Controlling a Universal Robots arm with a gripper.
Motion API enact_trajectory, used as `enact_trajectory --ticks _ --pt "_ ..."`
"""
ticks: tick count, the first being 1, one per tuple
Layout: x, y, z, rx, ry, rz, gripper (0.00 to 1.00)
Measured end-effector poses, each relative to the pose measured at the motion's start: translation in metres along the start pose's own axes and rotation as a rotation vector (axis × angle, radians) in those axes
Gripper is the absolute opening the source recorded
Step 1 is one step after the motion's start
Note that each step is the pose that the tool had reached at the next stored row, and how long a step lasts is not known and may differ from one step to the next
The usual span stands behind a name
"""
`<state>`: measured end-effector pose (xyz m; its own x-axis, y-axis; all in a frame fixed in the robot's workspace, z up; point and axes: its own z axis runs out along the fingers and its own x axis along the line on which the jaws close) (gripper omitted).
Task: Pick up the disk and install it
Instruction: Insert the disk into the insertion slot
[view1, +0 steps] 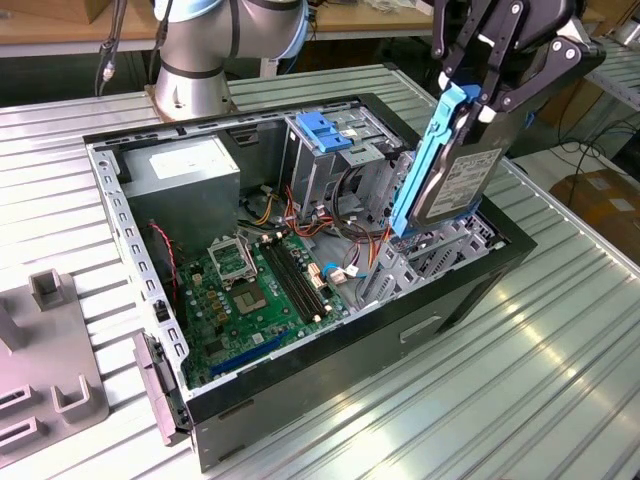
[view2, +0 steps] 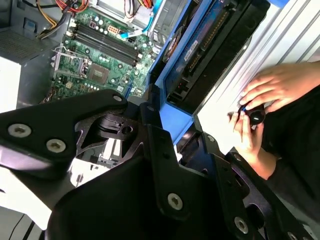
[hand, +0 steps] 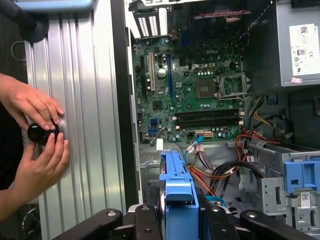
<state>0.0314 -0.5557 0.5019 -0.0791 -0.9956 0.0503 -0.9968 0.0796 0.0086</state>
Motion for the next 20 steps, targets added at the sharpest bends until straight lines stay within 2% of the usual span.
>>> enact_trajectory --ticks 2,4,14,20 --pt "-0.0001 -0.0010 0.0001 0.0000 0.0000 0.000 0.37" --pt "-0.0004 -0.0053 0.0001 0.0000 -0.0002 0.000 0.37" --pt "-0.0005 -0.0065 0.0002 0.0001 -0.0003 0.000 0.37" --pt "-0.0017 -0.0176 0.0021 0.0007 -0.0001 -0.013 0.37"
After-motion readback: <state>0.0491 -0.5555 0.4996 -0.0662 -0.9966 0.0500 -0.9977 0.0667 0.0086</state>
